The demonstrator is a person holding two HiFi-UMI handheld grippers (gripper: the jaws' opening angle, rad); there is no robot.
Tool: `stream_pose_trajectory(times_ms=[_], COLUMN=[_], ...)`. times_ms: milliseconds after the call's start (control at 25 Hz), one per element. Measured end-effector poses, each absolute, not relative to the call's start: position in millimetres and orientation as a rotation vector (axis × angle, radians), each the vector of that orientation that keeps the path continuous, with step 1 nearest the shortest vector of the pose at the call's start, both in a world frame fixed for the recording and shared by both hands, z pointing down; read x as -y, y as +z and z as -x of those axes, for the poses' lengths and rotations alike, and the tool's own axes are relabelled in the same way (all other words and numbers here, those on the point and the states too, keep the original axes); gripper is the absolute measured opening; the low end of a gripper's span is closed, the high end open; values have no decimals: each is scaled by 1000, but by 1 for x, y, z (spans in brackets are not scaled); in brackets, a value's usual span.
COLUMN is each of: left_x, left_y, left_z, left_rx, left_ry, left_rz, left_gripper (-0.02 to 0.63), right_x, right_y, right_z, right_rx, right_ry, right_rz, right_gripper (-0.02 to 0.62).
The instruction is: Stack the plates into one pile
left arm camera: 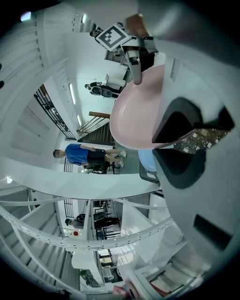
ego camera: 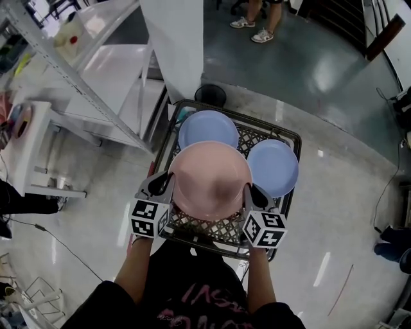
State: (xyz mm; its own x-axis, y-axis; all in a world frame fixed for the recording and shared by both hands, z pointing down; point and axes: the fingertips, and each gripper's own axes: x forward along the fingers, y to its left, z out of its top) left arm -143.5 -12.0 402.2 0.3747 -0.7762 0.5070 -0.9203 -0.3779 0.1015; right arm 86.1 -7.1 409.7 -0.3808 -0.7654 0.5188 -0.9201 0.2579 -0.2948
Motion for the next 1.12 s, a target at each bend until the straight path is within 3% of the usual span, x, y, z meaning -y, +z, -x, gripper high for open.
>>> stream_pose_trajectory(times_ms=[1120], left_x=[74], left_y=[418], left_z=[156], left_rx=[1450], left_ry=[504], left_rz=[-2249], left_gripper=[34], right_x=[69], right_y=[419], right_z=[-74], right_rx=[2246], right_ry=[829], right_rz=[-1533], right_gripper=[29])
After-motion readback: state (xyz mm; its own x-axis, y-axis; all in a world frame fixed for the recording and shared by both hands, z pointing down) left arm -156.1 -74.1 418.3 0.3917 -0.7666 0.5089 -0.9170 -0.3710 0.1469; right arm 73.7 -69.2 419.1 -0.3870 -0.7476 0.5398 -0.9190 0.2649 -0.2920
